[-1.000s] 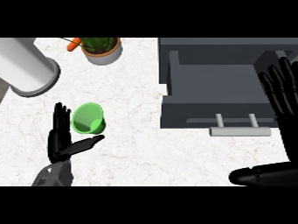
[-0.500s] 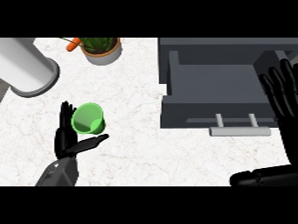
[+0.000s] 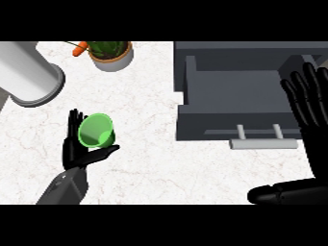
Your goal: Pick up the cup, place it into the drawer and close the drawer
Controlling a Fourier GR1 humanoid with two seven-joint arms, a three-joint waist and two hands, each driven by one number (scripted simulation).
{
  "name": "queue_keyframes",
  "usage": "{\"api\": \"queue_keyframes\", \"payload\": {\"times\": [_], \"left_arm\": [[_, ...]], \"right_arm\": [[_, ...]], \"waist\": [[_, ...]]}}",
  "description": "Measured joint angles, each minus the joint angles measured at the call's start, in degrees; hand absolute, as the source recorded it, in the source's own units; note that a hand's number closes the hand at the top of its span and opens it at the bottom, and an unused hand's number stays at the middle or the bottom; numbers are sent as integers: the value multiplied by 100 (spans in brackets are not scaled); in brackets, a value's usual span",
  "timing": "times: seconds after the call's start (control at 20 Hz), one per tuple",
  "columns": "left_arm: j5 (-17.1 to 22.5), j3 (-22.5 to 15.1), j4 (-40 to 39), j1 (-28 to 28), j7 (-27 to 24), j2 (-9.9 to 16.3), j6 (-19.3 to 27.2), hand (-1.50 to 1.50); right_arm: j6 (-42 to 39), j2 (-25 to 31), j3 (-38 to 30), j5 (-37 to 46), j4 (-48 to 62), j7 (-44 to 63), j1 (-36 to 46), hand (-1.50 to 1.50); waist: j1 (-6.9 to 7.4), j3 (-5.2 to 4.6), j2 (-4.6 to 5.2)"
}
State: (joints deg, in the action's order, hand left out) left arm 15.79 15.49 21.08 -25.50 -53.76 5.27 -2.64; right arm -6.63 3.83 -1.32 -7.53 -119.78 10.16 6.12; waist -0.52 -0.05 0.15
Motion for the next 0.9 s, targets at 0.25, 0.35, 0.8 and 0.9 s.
{"api": "queue_keyframes", "payload": {"times": [0.25,0.35,0.8,0.9], "left_arm": [[87,28,-214,-186,-17,9,-505,150],[102,52,-342,-255,-119,25,-681,150],[-11,-7,-323,-312,-416,-10,-660,150],[-21,27,-317,-402,-514,-56,-493,150]], "right_arm": [[-76,54,-112,-111,123,-51,19,-150],[-93,50,-116,-132,69,-69,-48,-150],[-95,66,-112,-112,-31,-16,-106,-150],[-98,125,-204,-185,19,48,24,-150]], "waist": [[-4,0,2],[-19,-1,7],[-14,-2,5],[-19,-1,9]]}}
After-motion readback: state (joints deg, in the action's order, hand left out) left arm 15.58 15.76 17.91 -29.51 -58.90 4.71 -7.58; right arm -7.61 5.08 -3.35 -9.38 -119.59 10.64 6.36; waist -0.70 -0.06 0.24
